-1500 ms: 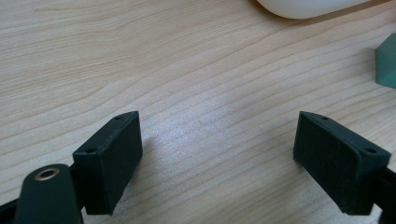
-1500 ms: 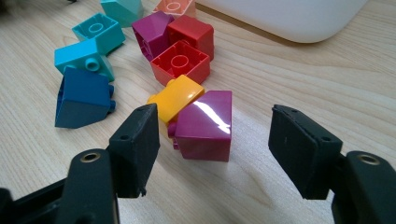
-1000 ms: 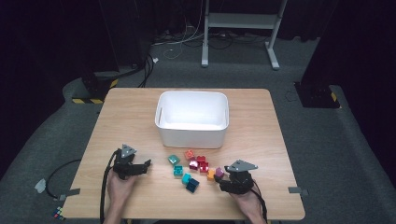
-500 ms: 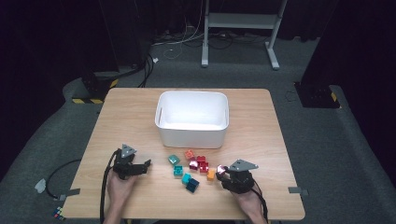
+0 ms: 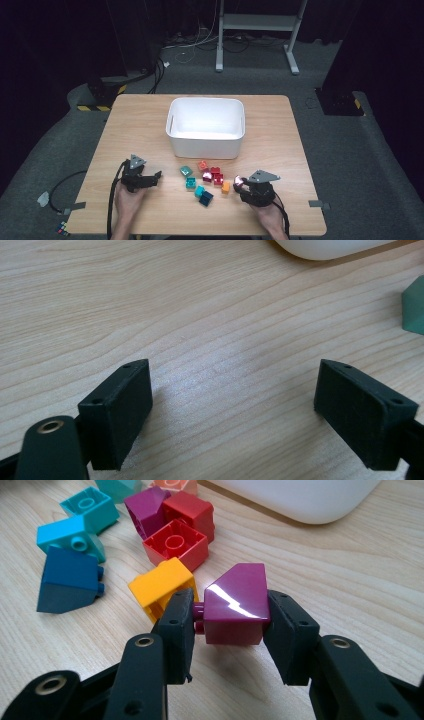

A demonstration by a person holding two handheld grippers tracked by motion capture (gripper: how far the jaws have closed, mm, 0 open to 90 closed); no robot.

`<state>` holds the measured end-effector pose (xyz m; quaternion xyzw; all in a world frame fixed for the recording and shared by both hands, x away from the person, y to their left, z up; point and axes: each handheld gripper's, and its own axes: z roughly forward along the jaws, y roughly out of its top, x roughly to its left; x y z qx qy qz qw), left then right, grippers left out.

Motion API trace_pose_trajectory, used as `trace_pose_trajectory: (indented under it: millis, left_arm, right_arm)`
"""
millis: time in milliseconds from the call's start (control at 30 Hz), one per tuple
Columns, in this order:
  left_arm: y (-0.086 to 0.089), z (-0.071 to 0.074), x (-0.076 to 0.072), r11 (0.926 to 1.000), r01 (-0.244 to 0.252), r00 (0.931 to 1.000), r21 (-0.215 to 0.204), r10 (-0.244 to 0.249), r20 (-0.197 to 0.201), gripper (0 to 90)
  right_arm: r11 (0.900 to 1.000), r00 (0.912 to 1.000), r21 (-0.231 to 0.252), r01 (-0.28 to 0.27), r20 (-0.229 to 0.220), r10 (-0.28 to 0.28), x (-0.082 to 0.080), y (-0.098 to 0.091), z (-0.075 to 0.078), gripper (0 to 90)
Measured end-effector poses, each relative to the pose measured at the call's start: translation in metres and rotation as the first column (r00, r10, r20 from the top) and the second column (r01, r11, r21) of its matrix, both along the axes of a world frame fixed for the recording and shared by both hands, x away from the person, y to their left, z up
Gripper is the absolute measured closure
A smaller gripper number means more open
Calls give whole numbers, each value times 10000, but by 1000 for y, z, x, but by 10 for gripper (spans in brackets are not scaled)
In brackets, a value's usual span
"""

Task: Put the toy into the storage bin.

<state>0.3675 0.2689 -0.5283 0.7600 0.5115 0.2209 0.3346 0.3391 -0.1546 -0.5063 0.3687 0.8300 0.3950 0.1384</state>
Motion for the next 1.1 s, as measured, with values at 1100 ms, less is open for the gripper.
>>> trace_pose_trajectory:
  millis: [1100]
  left_arm:
    - [0,0,0,10000,4,10000,-6,-4,-1,157]
  right_arm:
    - [9977,9990,550,-387,260,373,19,-19,50,571]
